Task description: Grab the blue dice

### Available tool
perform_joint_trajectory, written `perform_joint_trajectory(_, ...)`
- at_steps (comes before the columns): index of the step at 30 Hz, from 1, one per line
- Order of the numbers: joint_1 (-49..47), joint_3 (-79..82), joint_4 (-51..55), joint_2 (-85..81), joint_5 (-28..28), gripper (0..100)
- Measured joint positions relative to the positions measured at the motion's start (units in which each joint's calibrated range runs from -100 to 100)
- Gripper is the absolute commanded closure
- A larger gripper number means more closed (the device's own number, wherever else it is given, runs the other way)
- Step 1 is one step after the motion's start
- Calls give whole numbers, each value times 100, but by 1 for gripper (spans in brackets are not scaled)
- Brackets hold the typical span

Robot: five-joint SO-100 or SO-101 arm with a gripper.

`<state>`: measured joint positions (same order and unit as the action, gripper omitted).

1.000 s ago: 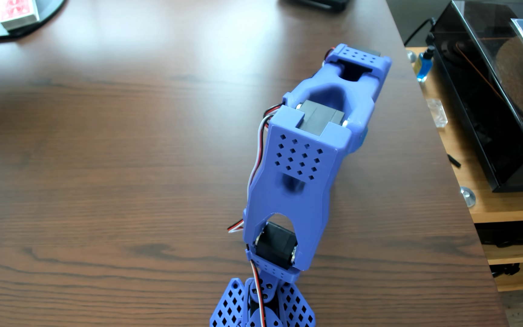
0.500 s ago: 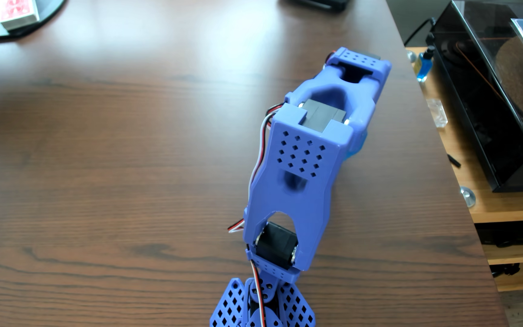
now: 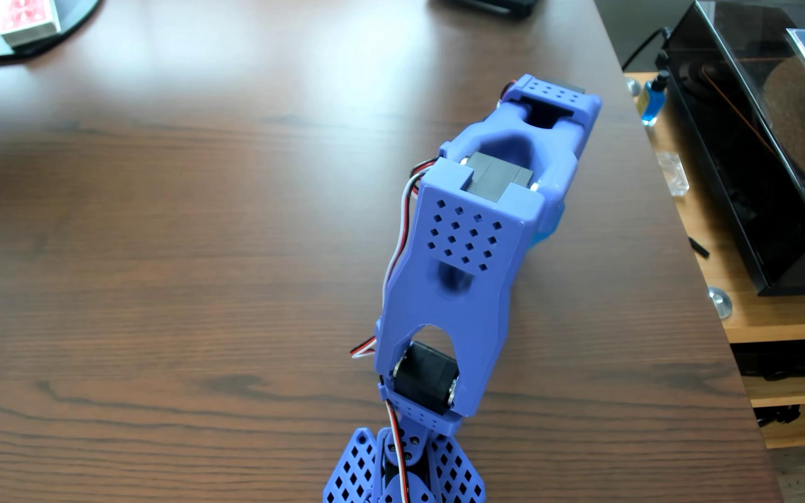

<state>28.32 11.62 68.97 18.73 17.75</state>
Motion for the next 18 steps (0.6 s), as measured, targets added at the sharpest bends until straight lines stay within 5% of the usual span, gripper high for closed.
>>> perform_joint_trajectory(9,-813,-458,0,-1965,-821,98)
perform_joint_trajectory(18,-1658,583,9,-6706,-1448,98)
